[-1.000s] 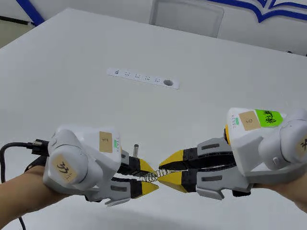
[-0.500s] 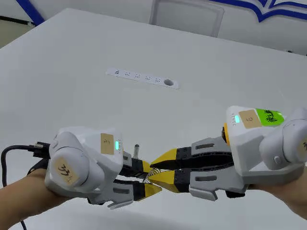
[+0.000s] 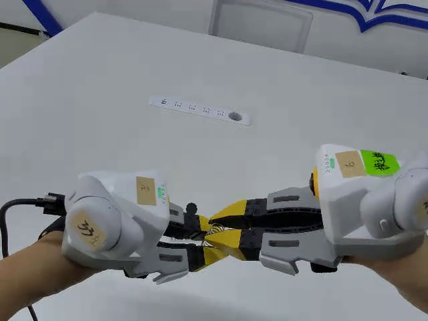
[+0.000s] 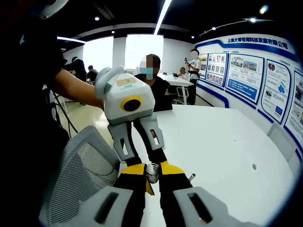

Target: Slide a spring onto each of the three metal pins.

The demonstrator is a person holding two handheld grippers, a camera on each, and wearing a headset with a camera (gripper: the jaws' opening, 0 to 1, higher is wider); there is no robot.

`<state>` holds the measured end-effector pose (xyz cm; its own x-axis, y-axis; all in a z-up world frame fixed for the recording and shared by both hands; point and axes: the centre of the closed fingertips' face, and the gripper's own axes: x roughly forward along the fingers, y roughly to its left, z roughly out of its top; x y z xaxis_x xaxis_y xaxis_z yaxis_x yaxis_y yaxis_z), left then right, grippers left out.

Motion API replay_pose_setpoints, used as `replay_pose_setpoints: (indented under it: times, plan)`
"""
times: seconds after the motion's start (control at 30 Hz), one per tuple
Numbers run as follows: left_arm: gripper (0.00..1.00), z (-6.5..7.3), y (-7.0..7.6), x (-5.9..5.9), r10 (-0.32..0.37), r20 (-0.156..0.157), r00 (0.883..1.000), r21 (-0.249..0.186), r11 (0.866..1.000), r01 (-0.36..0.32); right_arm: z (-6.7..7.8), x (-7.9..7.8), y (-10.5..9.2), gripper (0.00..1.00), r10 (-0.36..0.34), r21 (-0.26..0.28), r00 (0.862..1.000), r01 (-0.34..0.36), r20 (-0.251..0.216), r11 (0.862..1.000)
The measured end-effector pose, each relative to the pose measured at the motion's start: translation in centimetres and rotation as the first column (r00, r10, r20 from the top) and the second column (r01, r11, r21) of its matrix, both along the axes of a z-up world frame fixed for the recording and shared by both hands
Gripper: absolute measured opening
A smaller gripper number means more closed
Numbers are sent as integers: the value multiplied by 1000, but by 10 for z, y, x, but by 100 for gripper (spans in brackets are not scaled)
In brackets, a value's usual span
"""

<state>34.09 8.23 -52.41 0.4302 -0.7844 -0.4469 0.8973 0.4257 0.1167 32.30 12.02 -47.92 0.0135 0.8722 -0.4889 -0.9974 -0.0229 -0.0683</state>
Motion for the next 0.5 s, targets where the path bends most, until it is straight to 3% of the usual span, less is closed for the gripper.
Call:
replay_pose_setpoints:
  times: [0.27, 0.37, 0.5]
  plan:
    - [13, 7, 5, 6, 40, -17, 999, -60, 997, -41, -2, 8, -2, 10, -34, -7, 999, 35, 9, 999]
    - [18, 5, 10, 10, 62, -30, 998, -56, 996, -64, 0, 13, -4, 10, -48, -3, 999, 48, 10, 999]
    - [28, 0, 16, 13, 81, -23, 996, -38, 996, -82, 3, 22, -8, 10, -75, 8, 997, 75, 13, 997]
